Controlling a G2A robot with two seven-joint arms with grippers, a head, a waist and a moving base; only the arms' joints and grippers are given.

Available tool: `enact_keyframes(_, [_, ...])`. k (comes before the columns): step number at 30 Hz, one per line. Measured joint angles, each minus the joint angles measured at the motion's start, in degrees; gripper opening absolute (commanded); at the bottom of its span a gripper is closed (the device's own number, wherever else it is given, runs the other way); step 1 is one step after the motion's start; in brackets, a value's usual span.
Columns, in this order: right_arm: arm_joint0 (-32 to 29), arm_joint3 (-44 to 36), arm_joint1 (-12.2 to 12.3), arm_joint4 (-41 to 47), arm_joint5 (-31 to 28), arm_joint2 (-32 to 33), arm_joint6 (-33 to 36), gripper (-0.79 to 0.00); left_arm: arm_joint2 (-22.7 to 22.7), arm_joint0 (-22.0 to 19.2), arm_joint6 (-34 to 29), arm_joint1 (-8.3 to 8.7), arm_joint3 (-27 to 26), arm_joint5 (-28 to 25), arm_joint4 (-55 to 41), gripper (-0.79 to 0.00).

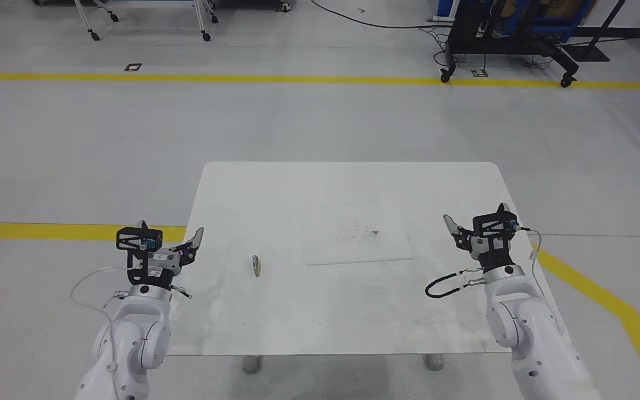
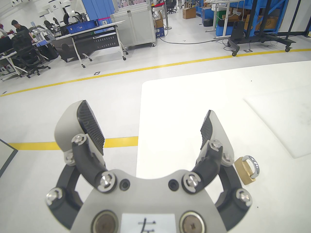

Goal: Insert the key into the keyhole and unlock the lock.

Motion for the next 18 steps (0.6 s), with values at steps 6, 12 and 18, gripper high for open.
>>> enact_keyframes(6, [0.00,0.00,0.00,0.00,0.00,0.00,0.00,0.000,0.00,0.00,0.00,0.00,0.00,0.00,0.00,-0.001])
enact_keyframes(12, [1.04,0.48,-0.07,-1.85,-1.01,-1.89,0.43,0.000,0.00,0.00,0.00,0.00,0.00,0.00,0.00,0.000])
enact_keyframes(18, [7.44,4.29,-0.69,-1.14,-4.49,-8.01,7.17,0.000,0.00,0.00,0.00,0.00,0.00,0.00,0.00,0.000])
